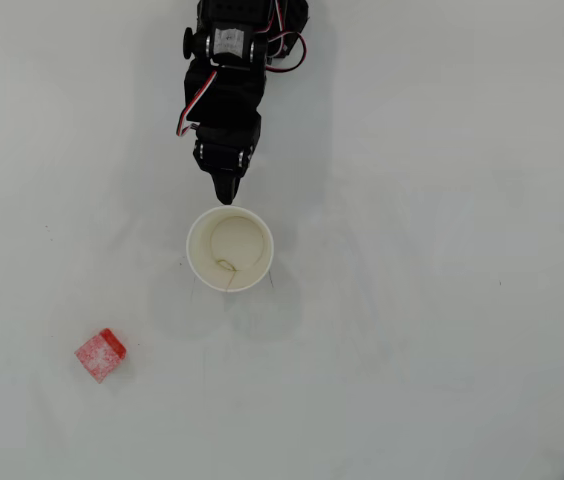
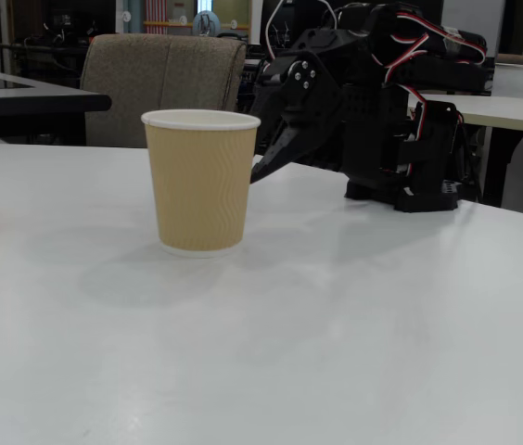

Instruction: Grasp a red cube and put it in the cup.

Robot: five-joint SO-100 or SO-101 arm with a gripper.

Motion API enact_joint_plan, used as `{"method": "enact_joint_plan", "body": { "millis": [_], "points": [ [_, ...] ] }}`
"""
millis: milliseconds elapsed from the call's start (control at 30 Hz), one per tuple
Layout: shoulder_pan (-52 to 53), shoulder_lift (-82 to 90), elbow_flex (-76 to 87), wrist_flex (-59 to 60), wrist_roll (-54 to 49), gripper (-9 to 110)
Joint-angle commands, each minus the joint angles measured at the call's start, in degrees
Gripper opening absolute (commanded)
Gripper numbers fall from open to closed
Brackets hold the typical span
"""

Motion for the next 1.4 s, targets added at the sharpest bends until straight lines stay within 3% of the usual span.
{"method": "enact_joint_plan", "body": {
  "millis": [0, 667, 1000, 1367],
  "points": [
    [-5.36, 1.14, 4.22, 0.09, 1.32, 0],
    [-3.16, 0.97, 4.22, -0.44, 0.70, 1],
    [10.63, 0.44, 4.22, -7.03, -5.54, 1],
    [24.43, -5.19, -2.29, -5.54, -15.91, 0]
  ]
}}
